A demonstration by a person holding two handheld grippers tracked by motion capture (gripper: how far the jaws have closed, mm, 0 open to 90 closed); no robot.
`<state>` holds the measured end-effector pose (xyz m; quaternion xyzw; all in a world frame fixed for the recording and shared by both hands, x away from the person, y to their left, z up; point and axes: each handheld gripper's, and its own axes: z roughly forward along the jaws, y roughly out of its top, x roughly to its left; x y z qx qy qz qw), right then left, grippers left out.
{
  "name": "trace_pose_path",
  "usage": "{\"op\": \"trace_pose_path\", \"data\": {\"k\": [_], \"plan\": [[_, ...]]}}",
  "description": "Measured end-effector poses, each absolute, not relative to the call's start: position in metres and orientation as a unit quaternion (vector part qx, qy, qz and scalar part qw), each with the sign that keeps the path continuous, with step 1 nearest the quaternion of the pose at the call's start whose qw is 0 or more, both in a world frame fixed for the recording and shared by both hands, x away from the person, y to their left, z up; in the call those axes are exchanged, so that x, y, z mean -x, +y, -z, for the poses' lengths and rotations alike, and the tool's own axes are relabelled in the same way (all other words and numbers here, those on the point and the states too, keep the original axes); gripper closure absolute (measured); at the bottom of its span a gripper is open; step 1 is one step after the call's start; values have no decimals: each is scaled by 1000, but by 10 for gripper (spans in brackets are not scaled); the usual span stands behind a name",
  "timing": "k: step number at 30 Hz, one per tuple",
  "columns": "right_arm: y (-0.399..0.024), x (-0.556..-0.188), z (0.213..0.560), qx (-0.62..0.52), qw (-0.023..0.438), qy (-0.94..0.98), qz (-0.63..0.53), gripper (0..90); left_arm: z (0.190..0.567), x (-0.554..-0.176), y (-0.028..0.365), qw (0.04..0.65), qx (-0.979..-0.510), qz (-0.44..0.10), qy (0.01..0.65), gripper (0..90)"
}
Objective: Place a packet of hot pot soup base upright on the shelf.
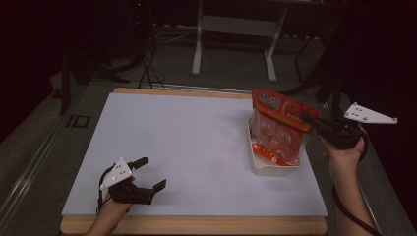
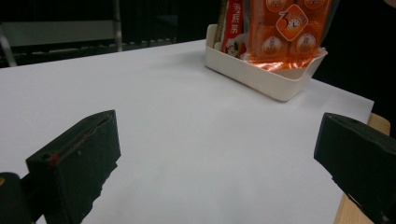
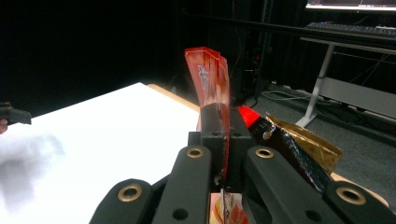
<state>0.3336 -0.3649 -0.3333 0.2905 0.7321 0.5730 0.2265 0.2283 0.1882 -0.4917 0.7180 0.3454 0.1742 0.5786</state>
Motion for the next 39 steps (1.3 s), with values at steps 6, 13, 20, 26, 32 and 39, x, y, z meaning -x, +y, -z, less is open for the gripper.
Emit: {"op": "trace_pose_path", "data": {"k": [6,13,20,26,32,39], "plan": [[-368,-332,342,-298,216,734,-570,900,493,-230,185,576,-721,-170,345,11],[-368,-331,357,-306,208,736,-567,900,495,-228,183,574,-725,-169,341,11],[-381,-327,375,-330,201,730,-564,900,497,-230,183,570,-727,-165,345,11],[-390,-324,378,-346,206,716,-570,784,498,-230,181,570,-728,-162,345,11],[-388,-319,364,-346,221,707,-576,647,499,-230,183,571,-726,-162,347,11],[-373,-308,344,-330,237,701,-586,534,499,-229,182,571,-728,-161,344,11]]}}
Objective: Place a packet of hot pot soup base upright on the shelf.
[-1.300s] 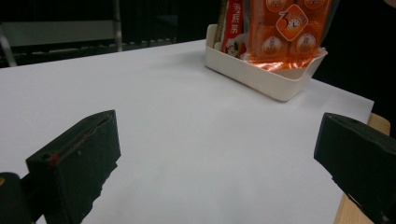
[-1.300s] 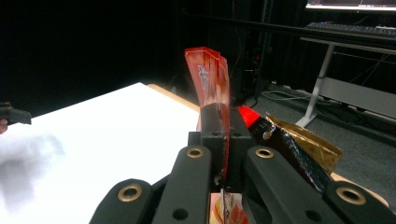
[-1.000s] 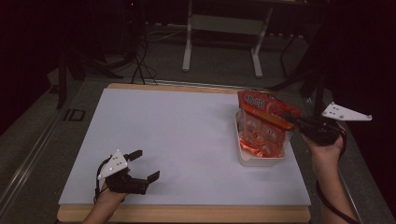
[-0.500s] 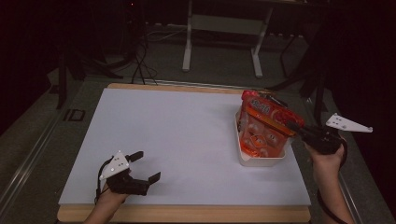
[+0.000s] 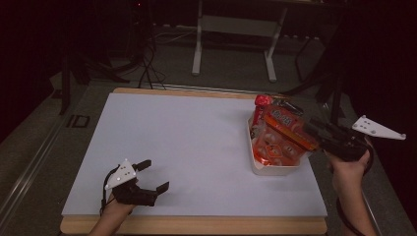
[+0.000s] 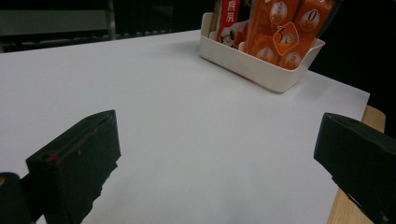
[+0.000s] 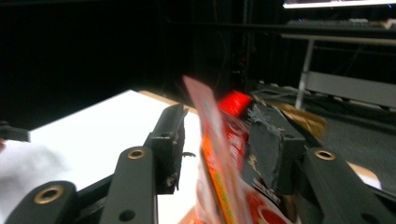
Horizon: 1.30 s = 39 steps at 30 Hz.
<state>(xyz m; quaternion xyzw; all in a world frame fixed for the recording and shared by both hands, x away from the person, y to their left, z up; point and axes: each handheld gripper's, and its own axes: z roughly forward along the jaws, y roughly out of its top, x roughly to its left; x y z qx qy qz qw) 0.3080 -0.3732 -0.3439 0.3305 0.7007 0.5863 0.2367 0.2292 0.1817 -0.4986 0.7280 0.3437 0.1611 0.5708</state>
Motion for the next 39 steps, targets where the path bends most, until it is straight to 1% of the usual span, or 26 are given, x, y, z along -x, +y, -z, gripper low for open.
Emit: {"op": "trace_pose_path", "data": {"k": [6,9,11,12,14,16,17,18,21,24,26,29,31,38,39], "plan": [[-351,-296,325,-304,236,709,-592,421,499,-228,181,576,-727,-158,339,12],[-339,-293,322,-295,222,711,-599,363,499,-228,180,576,-727,-157,338,12],[-329,-293,322,-291,209,715,-600,299,499,-228,180,575,-728,-157,338,12],[-325,-293,322,-290,206,715,-602,294,499,-228,180,576,-728,-157,338,11],[-317,-294,325,-280,196,717,-607,207,499,-228,180,576,-728,-156,338,12],[-309,-295,327,-276,186,719,-610,188,499,-228,180,577,-728,-156,336,11],[-306,-295,329,-269,172,720,-616,160,499,-228,180,576,-728,-155,337,11],[-303,-295,331,-264,169,721,-618,142,499,-227,180,576,-729,-156,336,11],[-290,-295,338,-253,172,734,-606,138,498,-227,180,578,-727,-154,336,12],[-288,-294,340,-252,173,737,-603,137,498,-227,179,580,-727,-153,335,11],[-275,-293,355,-246,154,748,-597,137,498,-226,179,579,-729,-152,333,12],[-269,-293,362,-241,147,757,-590,137,498,-226,179,577,-730,-153,333,11],[-260,-292,375,-233,127,767,-585,137,498,-226,179,578,-729,-153,334,12],[-245,-289,398,-221,103,779,-578,138,498,-225,180,578,-728,-154,334,12],[-242,-288,404,-220,93,782,-575,138,498,-225,180,579,-728,-154,333,11]]}}
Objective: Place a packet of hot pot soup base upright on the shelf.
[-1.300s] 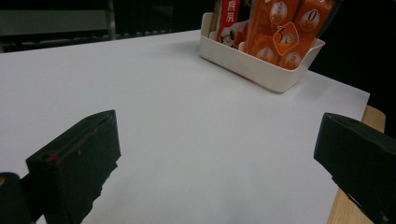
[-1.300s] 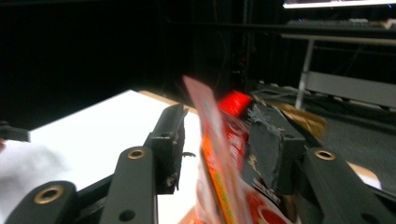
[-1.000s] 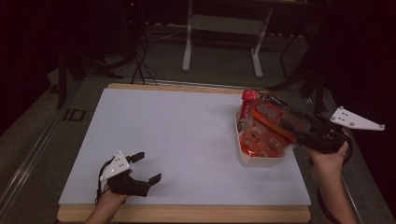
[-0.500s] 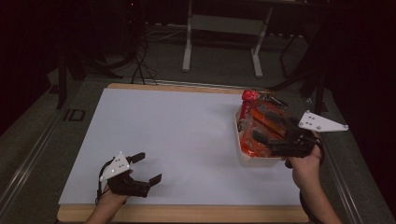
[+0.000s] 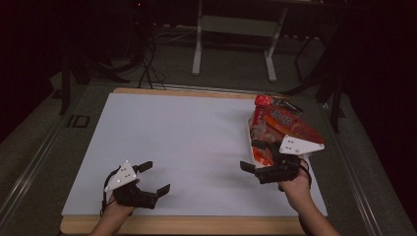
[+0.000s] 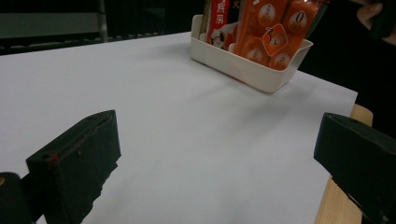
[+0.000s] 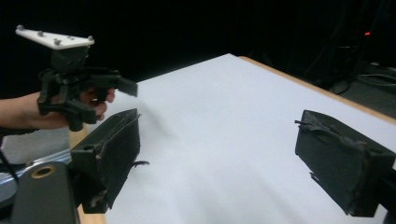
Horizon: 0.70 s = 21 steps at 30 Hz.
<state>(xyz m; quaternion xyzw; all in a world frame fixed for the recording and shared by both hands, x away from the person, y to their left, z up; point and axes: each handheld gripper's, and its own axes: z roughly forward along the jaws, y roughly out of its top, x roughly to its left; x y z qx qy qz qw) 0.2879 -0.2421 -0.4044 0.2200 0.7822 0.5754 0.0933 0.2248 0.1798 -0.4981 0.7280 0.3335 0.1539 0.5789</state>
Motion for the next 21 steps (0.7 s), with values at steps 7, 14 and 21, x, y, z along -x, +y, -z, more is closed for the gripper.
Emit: {"op": "trace_pose_path", "data": {"k": [7,14,21], "plan": [[-240,-284,422,-218,89,788,-569,138,498,-224,180,579,-729,-155,331,12],[-244,-281,434,-222,87,791,-563,137,497,-223,179,579,-730,-154,328,11],[-250,-277,443,-222,83,796,-557,137,497,-222,178,578,-733,-154,324,11]]}}
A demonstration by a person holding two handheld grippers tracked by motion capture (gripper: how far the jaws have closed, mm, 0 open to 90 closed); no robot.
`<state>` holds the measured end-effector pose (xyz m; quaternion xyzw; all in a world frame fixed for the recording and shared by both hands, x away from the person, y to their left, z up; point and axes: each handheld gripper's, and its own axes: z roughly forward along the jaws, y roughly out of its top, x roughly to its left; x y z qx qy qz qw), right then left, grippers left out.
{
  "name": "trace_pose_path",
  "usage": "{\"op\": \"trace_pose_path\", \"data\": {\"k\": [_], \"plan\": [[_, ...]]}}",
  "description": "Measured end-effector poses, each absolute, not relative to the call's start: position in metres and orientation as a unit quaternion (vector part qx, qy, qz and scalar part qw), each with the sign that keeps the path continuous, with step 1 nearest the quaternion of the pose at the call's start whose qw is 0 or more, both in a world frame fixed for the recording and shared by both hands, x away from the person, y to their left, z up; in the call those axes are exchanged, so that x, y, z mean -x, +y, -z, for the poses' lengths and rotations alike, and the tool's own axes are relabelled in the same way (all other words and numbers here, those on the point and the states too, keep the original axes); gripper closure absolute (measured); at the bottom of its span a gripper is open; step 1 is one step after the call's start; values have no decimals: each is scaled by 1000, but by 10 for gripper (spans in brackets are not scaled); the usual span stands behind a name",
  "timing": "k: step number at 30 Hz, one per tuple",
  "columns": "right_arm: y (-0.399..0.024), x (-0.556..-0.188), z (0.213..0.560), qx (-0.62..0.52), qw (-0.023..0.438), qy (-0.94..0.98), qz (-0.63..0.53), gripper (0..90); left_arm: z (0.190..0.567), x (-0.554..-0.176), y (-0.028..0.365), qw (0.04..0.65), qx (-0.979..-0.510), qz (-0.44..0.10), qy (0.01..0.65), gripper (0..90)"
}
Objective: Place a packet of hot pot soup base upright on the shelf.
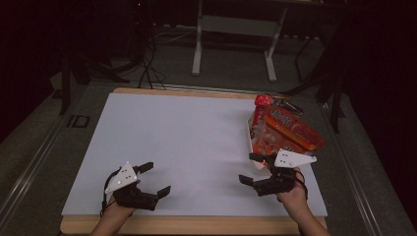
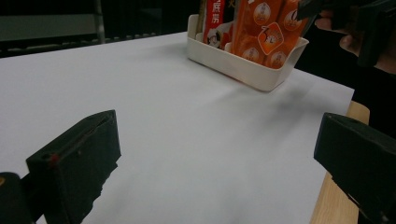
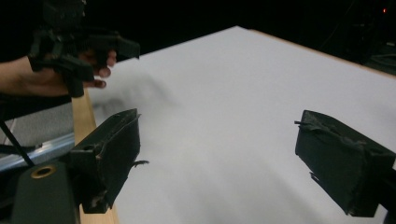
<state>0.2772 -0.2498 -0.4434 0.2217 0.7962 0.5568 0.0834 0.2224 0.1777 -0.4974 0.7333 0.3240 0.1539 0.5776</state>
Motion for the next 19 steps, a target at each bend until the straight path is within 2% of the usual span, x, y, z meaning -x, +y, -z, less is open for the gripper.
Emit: {"op": "trace_pose_path", "data": {"k": [19], "plan": [[-259,-275,458,-222,94,812,-531,134,499,-219,175,577,-739,-154,311,11]]}}
